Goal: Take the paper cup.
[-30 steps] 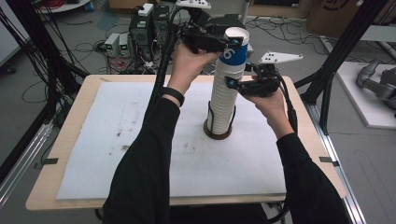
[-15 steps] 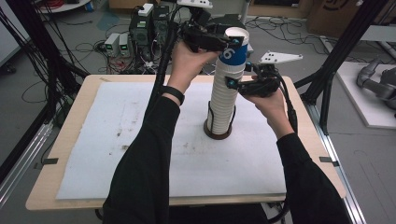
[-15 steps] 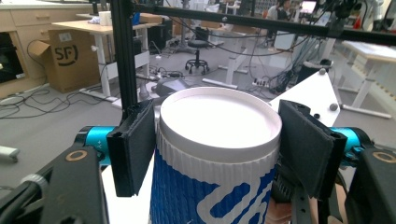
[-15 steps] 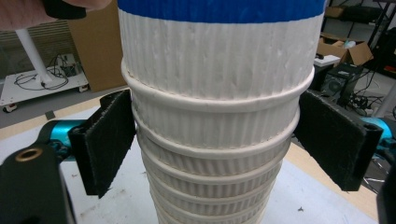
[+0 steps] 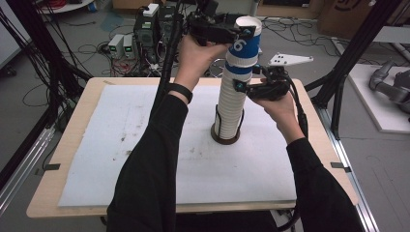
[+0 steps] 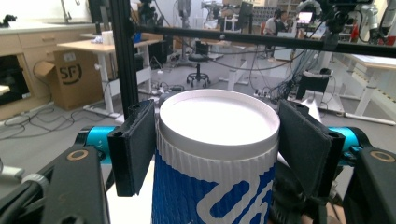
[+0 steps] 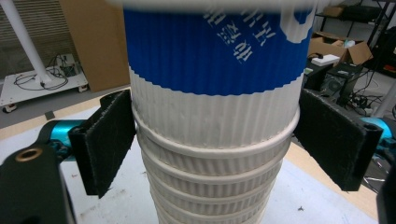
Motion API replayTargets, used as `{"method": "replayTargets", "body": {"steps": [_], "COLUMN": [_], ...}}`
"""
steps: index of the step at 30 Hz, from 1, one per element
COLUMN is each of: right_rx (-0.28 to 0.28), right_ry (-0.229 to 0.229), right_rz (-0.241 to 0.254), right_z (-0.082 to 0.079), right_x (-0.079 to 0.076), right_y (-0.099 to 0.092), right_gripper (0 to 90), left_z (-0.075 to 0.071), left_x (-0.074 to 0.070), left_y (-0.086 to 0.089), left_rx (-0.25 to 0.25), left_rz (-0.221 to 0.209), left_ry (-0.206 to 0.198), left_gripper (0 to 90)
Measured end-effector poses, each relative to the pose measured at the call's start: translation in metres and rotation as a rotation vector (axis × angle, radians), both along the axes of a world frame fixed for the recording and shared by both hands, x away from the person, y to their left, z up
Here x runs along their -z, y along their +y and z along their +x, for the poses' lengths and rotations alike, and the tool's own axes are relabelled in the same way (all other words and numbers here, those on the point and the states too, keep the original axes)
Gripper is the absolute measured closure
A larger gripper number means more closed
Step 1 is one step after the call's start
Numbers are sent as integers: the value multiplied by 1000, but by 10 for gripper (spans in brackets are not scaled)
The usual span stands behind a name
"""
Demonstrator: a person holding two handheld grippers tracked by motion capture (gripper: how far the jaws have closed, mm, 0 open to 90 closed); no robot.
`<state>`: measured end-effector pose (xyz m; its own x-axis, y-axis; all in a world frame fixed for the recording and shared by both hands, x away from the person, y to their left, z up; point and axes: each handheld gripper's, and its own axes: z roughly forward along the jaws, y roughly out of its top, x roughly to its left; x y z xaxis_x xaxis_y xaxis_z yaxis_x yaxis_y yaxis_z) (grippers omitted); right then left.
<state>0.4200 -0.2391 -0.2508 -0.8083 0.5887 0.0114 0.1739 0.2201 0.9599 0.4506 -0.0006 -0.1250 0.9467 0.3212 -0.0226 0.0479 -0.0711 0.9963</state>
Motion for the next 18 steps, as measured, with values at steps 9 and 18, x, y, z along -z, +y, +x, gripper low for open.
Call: {"method": "replayTargets", "body": {"steps": [9,18], "right_rx": [1,-1], "right_ry": [-2,-1], "right_rz": [-1,0], "right_z": [0,1], "right_x": [0,0], "right_y": [0,0], "right_gripper": [139,138], "left_z": [-7,-14], "left_x": [-16,-32], "left_y": [4,10], "left_rx": [-17,-24], "left_rz": [-28,-51], "left_ry": [-45,-81], "left_gripper": [306,306]}}
